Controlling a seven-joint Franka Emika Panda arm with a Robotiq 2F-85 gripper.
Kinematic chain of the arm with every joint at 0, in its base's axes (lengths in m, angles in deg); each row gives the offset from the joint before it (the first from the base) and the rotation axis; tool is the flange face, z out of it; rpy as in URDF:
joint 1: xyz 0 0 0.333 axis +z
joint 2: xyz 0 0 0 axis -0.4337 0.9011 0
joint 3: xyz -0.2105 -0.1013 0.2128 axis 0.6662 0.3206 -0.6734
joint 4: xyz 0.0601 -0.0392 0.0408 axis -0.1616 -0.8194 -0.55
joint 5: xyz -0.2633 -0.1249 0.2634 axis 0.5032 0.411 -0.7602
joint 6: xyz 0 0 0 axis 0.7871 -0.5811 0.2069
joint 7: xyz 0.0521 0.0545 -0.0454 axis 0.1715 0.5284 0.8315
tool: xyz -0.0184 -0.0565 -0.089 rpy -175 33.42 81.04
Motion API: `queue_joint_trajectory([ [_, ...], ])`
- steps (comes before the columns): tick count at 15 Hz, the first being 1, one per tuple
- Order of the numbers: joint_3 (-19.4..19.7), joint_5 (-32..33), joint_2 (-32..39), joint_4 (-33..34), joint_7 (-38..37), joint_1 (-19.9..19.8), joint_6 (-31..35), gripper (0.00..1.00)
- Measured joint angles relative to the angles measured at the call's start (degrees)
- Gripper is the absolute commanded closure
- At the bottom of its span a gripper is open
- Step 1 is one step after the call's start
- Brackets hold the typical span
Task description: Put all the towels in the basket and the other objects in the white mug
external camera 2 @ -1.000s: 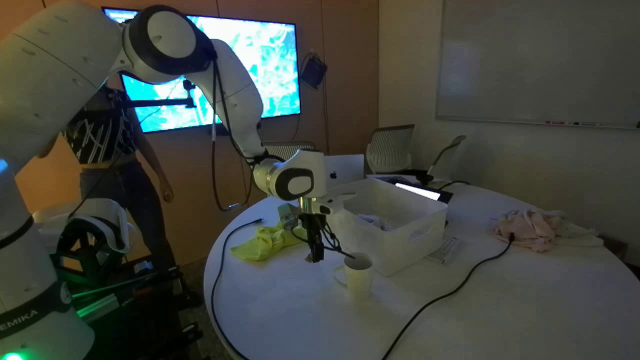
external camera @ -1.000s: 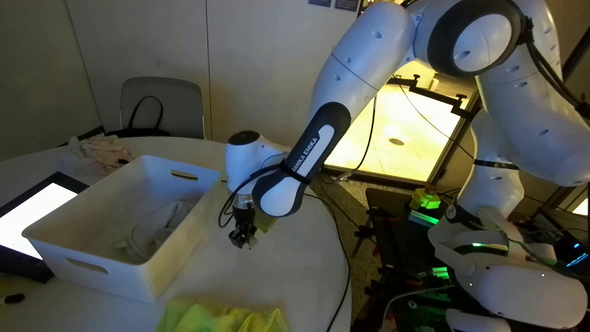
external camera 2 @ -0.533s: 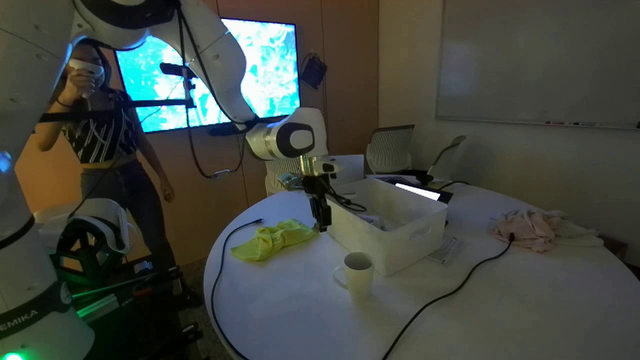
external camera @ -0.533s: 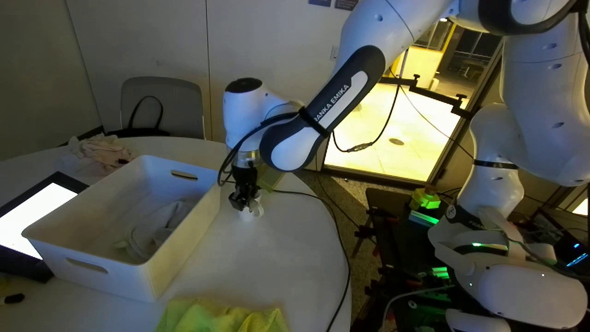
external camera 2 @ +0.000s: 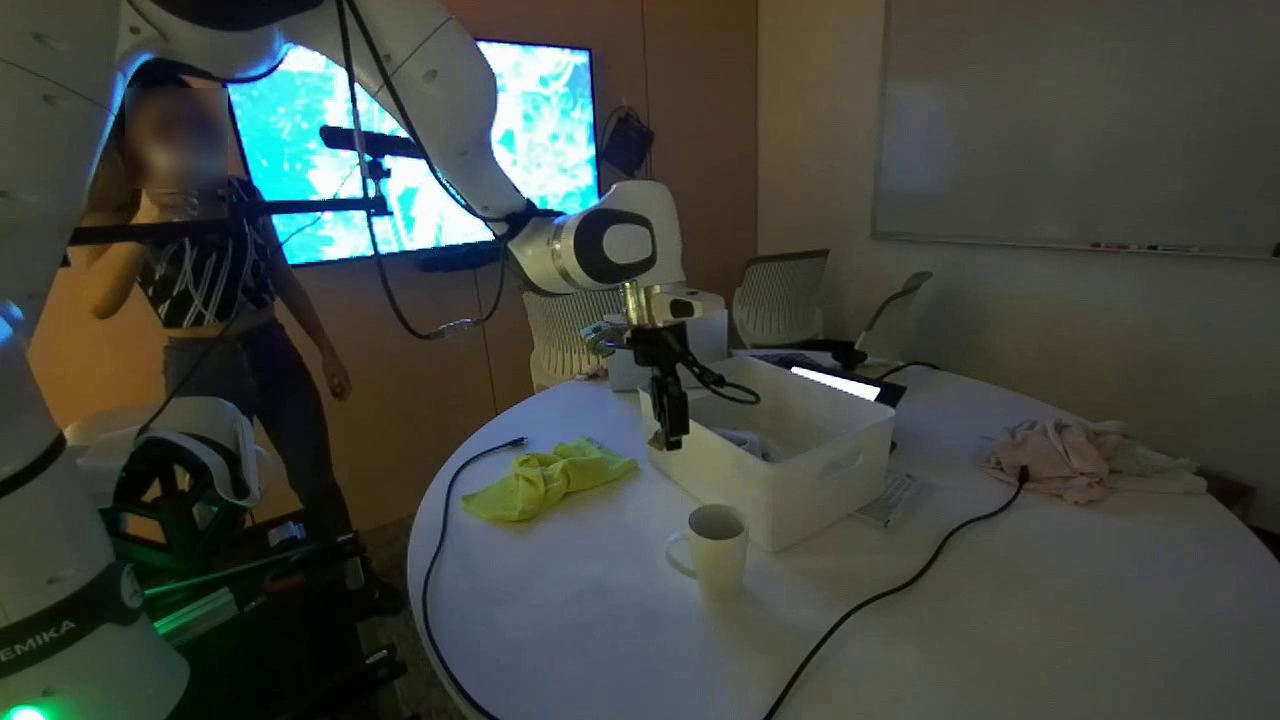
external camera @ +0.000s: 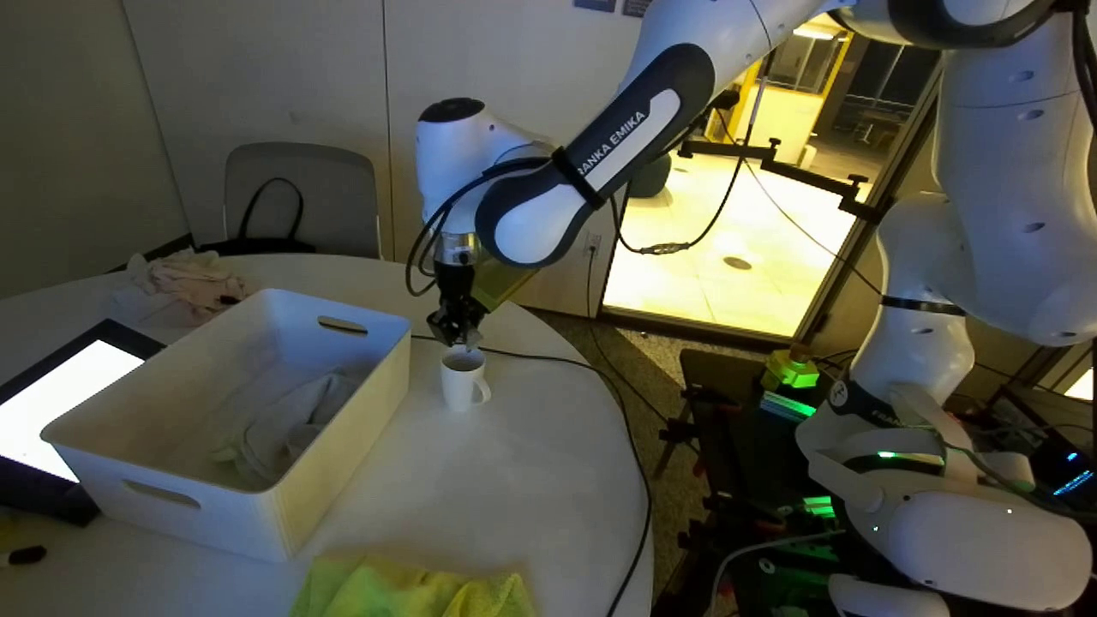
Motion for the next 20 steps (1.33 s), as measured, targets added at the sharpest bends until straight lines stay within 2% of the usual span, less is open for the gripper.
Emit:
queue_joint_trajectory([
  [7, 0.0, 0.0, 4.0, 4.7, -2.7, -3.9, -0.3, 0.97],
  [20, 0.2, -0.3, 16.2, 13.3, -4.8, -6.9, -0.2, 0.97],
])
